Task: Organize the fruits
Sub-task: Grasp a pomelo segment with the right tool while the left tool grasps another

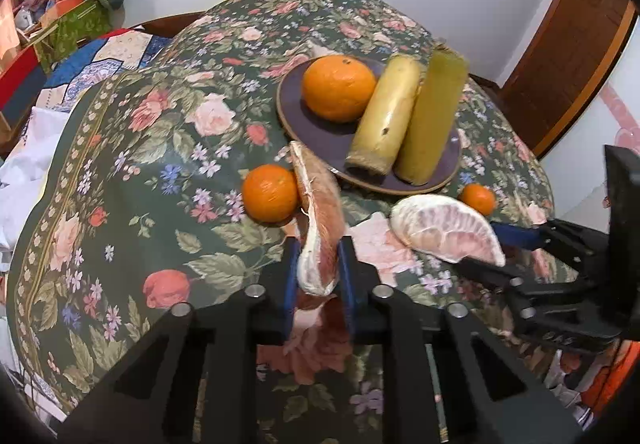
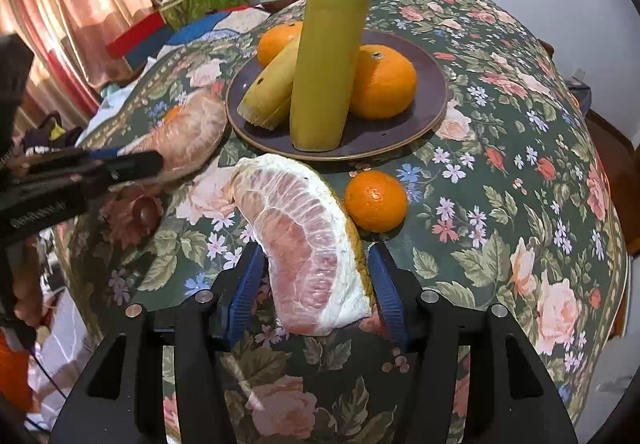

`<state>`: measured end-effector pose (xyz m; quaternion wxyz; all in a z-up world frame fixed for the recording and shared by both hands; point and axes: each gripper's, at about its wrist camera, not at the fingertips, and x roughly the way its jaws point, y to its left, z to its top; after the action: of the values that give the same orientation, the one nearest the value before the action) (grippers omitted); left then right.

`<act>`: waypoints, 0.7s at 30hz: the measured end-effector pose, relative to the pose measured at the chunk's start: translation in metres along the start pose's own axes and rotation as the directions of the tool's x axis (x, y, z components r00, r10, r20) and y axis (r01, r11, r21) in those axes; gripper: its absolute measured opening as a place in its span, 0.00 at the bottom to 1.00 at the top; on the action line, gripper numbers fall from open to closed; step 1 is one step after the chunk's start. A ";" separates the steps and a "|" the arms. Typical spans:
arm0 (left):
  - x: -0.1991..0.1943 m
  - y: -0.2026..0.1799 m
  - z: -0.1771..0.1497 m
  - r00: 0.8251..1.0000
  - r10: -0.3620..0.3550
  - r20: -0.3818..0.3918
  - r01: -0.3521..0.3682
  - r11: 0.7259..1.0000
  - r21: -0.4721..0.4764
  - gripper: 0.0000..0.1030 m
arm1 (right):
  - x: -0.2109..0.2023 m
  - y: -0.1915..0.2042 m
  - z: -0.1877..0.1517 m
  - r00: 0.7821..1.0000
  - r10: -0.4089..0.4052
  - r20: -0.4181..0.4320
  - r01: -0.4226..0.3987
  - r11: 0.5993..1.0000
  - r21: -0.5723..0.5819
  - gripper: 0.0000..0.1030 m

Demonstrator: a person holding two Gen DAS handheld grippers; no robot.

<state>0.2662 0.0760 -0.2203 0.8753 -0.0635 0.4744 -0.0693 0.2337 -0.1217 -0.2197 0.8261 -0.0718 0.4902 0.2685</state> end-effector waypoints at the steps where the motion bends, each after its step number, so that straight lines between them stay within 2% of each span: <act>1: -0.002 -0.003 0.001 1.000 -0.004 0.004 0.004 1.000 0.004 0.14 | 0.002 0.001 0.000 1.000 -0.001 -0.005 0.001 1.000 -0.009 0.53; 5: -0.014 -0.016 0.002 0.999 -0.003 0.037 0.002 0.999 0.044 0.13 | 0.006 0.003 0.001 1.000 -0.007 -0.010 0.006 0.999 -0.034 0.54; 7: -0.021 -0.024 0.000 0.999 -0.002 0.045 -0.002 0.997 0.075 0.13 | 0.005 0.002 0.002 1.000 -0.017 -0.007 0.016 0.999 -0.033 0.48; 12: -0.032 -0.039 -0.013 0.999 -0.030 0.031 0.026 0.994 0.111 0.13 | -0.001 -0.001 0.001 1.000 0.026 -0.003 -0.026 1.000 -0.003 0.43; 21: -0.045 -0.046 -0.049 0.997 -0.066 -0.033 0.070 0.989 0.127 0.13 | -0.021 0.014 -0.013 1.000 0.031 -0.002 -0.031 0.999 -0.043 0.42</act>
<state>0.1985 0.0365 -0.2018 0.8677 -0.0226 0.4791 -0.1304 0.2090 -0.1228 -0.2062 0.8199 -0.0821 0.4858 0.2917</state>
